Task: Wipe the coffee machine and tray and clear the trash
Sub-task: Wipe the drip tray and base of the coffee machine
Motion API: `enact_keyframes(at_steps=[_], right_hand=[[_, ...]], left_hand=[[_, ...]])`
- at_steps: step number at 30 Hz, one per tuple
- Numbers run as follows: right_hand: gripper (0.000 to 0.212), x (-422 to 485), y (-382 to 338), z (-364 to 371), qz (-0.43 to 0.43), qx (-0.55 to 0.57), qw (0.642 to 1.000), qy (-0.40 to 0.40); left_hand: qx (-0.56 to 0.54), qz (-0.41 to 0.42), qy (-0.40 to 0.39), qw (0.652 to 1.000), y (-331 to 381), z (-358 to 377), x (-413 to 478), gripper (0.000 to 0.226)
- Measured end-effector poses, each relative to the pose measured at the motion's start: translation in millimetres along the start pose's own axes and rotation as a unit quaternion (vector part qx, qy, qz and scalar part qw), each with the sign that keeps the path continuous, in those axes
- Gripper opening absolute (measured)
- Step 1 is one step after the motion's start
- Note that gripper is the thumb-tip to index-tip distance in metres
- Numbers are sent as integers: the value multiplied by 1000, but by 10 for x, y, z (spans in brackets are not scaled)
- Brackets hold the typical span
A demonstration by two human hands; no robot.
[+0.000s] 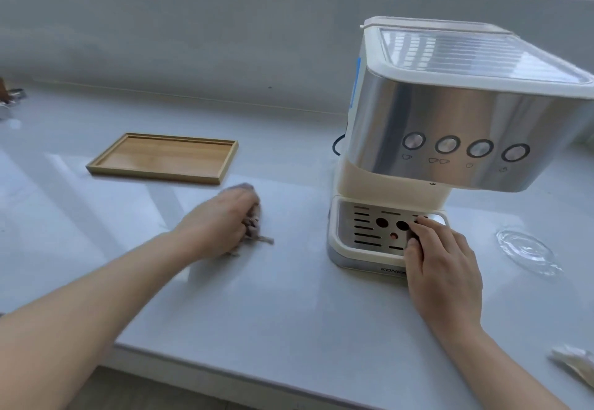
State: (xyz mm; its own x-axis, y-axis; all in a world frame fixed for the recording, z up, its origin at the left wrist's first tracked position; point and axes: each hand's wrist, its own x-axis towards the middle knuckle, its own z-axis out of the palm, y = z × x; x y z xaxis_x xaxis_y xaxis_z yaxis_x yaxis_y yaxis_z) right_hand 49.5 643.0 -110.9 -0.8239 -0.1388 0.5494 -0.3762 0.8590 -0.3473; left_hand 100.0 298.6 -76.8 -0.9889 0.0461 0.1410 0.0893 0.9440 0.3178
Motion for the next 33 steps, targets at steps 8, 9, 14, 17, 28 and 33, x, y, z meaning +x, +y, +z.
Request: enact_keyframes(at_steps=[8, 9, 14, 17, 28, 33], right_hand=[[36, -12, -18, 0, 8, 9, 1000, 1], [36, 1, -21, -3, 6, 8, 1000, -3], [24, -3, -26, -67, 35, 117, 992, 4], [23, -50, 8, -214, 98, 262, 959, 50], [54, -749, 16, -719, -94, 68, 972, -205], [46, -585, 238, -752, -6, 23, 985, -169]], left_hand=[[-75, 60, 82, 992, 666, 294, -819, 47], [-84, 90, 74, 990, 877, 375, -782, 46], [-17, 153, 92, 984, 1812, 796, -634, 42], [-70, 114, 111, 985, 2114, 904, -658, 42], [-233, 31, 232, 944, 1766, 679, -544, 34], [-147, -65, 97, 982, 1415, 742, -371, 51]])
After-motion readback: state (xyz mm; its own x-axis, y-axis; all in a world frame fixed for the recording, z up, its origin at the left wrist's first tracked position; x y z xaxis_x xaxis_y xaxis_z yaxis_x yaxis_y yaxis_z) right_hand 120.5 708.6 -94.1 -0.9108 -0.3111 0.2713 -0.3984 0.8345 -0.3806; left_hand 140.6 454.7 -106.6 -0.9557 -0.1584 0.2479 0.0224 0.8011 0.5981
